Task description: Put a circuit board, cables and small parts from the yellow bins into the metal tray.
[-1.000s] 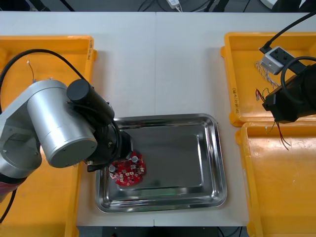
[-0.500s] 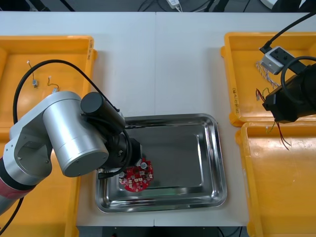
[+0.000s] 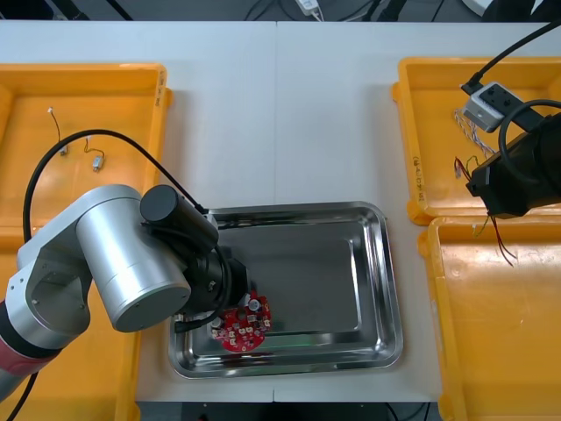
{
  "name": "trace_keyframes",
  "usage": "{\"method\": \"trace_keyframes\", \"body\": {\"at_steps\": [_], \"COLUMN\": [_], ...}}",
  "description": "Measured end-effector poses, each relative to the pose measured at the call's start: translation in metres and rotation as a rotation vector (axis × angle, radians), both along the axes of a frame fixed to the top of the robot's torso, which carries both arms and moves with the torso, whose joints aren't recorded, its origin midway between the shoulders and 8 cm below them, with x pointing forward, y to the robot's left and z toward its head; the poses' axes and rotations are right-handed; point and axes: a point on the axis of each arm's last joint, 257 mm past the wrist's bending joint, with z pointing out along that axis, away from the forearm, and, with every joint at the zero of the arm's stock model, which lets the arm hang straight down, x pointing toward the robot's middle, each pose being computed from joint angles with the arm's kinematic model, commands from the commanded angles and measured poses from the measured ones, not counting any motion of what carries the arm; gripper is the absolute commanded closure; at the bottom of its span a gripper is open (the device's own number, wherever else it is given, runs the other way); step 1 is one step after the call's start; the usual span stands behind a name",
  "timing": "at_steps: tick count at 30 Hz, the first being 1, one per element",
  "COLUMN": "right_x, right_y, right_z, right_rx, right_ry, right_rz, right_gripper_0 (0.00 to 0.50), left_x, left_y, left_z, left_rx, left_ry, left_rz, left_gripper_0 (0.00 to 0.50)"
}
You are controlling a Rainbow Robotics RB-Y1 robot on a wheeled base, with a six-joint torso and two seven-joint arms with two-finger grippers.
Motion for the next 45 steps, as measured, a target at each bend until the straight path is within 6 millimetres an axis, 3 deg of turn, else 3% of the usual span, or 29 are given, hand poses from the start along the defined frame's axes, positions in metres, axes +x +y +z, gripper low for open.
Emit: {"method": "trace_keyframes", "body": {"at_steps": [20, 21, 22, 23, 45], "right_x": [0.0, 0.0, 0.0, 0.0, 0.0], "right_y": [0.0, 0.0, 0.0, 0.0, 0.0], "right_z": [0.0, 0.0, 0.0, 0.0, 0.0], "right_rx": [0.0, 0.0, 0.0, 0.0, -0.001], "right_ry": [0.0, 0.0, 0.0, 0.0, -0.001], "right_rz": [0.0, 0.0, 0.0, 0.0, -0.001], "right_gripper_0": [0.5, 0.5, 0.5, 0.5, 0.5], "left_x": [0.007, 0.008, 0.008, 0.008, 0.007], "left_y": [0.001, 0.001, 0.001, 0.001, -0.005], "left_z": [-0.012, -0.012, -0.012, -0.012, -0.009], "left_rx": [-0.019, -0.019, -0.019, -0.02, -0.039], "left_ry": [0.001, 0.001, 0.001, 0.001, -0.002], "left_rz": [0.032, 0.032, 0.032, 0.032, 0.022], "left_gripper_0": [0.494, 0.38, 0.139, 0.002, 0.0]}}
